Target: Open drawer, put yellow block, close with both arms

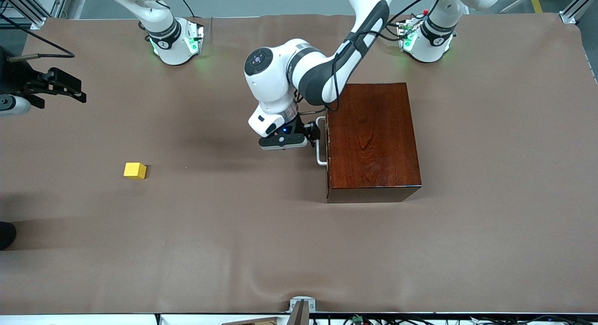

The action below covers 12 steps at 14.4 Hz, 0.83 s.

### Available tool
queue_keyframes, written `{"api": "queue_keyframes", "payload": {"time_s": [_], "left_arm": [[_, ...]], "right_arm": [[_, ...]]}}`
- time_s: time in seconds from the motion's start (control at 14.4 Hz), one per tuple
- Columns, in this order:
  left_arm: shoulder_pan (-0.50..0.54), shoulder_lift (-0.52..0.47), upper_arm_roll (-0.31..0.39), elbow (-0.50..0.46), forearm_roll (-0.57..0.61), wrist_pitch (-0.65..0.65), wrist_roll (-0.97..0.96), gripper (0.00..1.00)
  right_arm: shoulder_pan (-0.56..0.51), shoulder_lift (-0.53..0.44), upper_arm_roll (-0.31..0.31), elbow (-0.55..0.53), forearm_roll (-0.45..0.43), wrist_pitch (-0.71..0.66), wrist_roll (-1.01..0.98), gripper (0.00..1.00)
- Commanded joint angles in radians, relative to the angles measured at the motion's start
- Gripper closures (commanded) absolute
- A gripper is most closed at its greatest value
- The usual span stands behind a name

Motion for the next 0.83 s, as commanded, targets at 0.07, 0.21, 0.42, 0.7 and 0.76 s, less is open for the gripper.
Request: {"api": "queue_keyframes", "payload": {"time_s": [0.07,0.21,0.42,0.7,0.76], "left_arm": [[-0.015,0.03,0.01,0.034,0.032,-0.069,-0.014,0.0],[-0.015,0.033,0.009,0.032,0.032,-0.069,-0.019,0.0],[-0.013,0.054,0.009,0.032,0.03,-0.069,-0.025,0.0],[-0.012,0.066,0.009,0.032,0.023,-0.069,-0.073,0.0],[-0.012,0.068,0.007,0.032,0.021,-0.067,-0.076,0.0]], "right_arm": [[-0.005,-0.017,-0.001,-0.012,-0.009,0.006,0.008,0.0],[0.001,-0.017,-0.001,-0.004,-0.01,0.007,0.007,0.0],[-0.008,-0.015,-0.001,0.007,-0.01,0.007,0.007,0.0],[-0.01,-0.012,-0.001,0.007,-0.01,0.009,0.008,0.0],[-0.01,-0.012,-0.001,0.007,-0.01,0.009,0.008,0.0]]}}
